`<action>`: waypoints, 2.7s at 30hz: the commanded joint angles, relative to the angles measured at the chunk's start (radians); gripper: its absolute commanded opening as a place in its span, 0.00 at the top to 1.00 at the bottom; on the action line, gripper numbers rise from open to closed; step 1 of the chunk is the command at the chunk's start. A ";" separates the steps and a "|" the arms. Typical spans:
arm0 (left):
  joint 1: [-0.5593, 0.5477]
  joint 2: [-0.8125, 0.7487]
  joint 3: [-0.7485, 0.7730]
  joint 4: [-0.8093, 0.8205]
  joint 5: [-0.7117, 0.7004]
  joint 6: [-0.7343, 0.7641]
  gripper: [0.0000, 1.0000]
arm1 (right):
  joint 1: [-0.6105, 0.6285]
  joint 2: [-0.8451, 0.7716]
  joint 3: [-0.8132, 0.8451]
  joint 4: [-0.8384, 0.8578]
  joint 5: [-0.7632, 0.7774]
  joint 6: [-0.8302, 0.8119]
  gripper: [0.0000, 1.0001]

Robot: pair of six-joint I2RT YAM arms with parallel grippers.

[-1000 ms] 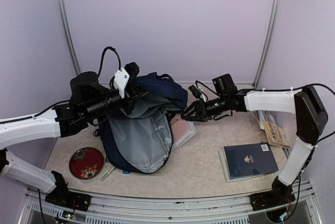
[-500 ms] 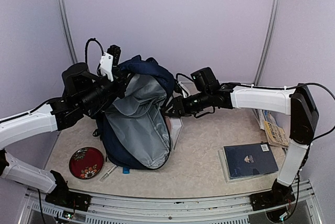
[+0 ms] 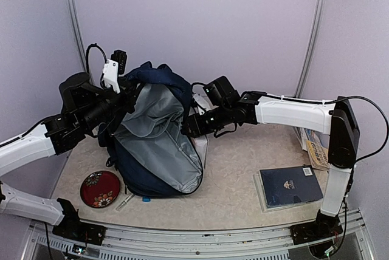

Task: Pack the student bag
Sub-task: Adjust the book at the center of the board, then pick up the book from the center of the board.

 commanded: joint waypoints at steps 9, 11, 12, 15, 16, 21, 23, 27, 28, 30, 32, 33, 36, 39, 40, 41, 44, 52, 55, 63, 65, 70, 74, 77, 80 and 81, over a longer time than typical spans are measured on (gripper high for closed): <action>0.006 -0.035 -0.019 0.022 -0.107 0.030 1.00 | 0.034 0.008 -0.011 -0.153 0.128 -0.065 0.53; 0.006 -0.051 -0.012 0.007 -0.139 0.034 1.00 | 0.041 0.009 -0.009 -0.148 0.122 -0.068 0.53; 0.006 -0.059 -0.005 -0.002 -0.161 0.040 1.00 | 0.044 0.010 -0.008 -0.150 0.124 -0.072 0.53; 0.006 -0.087 0.009 -0.011 -0.205 0.069 1.00 | 0.045 0.016 -0.009 -0.159 0.135 -0.074 0.52; 0.006 -0.093 0.009 -0.011 -0.199 0.081 1.00 | 0.045 0.018 -0.007 -0.162 0.139 -0.075 0.52; 0.006 -0.107 -0.006 -0.018 -0.187 0.105 1.00 | 0.045 0.012 0.003 -0.161 0.140 -0.082 0.52; 0.006 -0.108 -0.007 -0.025 -0.201 0.112 1.00 | 0.045 0.007 0.002 -0.159 0.139 -0.085 0.52; 0.006 -0.108 -0.011 -0.028 -0.204 0.116 1.00 | 0.045 0.005 0.015 -0.167 0.145 -0.089 0.52; 0.006 -0.108 -0.011 -0.029 -0.203 0.114 1.00 | 0.045 0.006 0.019 -0.168 0.140 -0.091 0.52; 0.006 -0.111 -0.009 -0.033 -0.203 0.121 1.00 | 0.044 0.007 0.022 -0.163 0.133 -0.092 0.52; 0.006 -0.119 -0.002 -0.038 -0.214 0.133 1.00 | 0.046 0.011 0.016 -0.150 0.117 -0.085 0.52; 0.006 -0.123 0.001 -0.044 -0.223 0.140 1.00 | 0.047 0.016 0.010 -0.140 0.104 -0.079 0.52; 0.006 -0.141 0.003 -0.055 -0.248 0.158 1.00 | 0.052 0.033 0.007 -0.130 0.080 -0.071 0.52; 0.006 -0.155 -0.001 -0.069 -0.242 0.168 1.00 | 0.059 0.042 0.018 -0.124 0.077 -0.067 0.52; 0.006 -0.160 -0.001 -0.072 -0.239 0.174 1.00 | 0.062 0.045 0.021 -0.118 0.072 -0.066 0.52; 0.006 -0.166 -0.003 -0.071 -0.237 0.177 1.00 | 0.065 0.048 0.025 -0.112 0.066 -0.066 0.52; 0.006 -0.181 -0.017 -0.054 -0.211 0.189 1.00 | 0.074 0.067 0.045 -0.119 0.059 -0.067 0.52; 0.006 -0.200 -0.026 -0.081 -0.211 0.208 1.00 | 0.078 0.054 0.064 -0.139 0.091 -0.073 0.52; 0.006 -0.199 -0.033 -0.089 -0.212 0.213 1.00 | 0.079 0.055 0.079 -0.169 0.132 -0.091 0.52; 0.006 -0.186 -0.035 -0.084 -0.199 0.211 1.00 | 0.078 0.049 0.132 -0.195 0.159 -0.132 0.52; 0.006 -0.182 -0.035 -0.086 -0.199 0.211 1.00 | 0.074 0.053 0.130 -0.191 0.154 -0.137 0.52; 0.006 -0.185 -0.035 -0.086 -0.197 0.212 1.00 | 0.069 0.055 0.140 -0.206 0.181 -0.138 0.52; 0.007 -0.180 -0.036 -0.080 -0.194 0.212 1.00 | 0.068 0.054 0.158 -0.188 0.144 -0.152 0.52; 0.007 -0.174 -0.037 -0.079 -0.189 0.212 1.00 | 0.067 0.055 0.174 -0.188 0.135 -0.156 0.52; 0.007 -0.174 -0.037 -0.080 -0.187 0.213 1.00 | 0.066 0.051 0.177 -0.181 0.143 -0.156 0.52; 0.008 -0.174 -0.037 -0.078 -0.188 0.212 1.00 | 0.065 0.051 0.177 -0.181 0.143 -0.156 0.52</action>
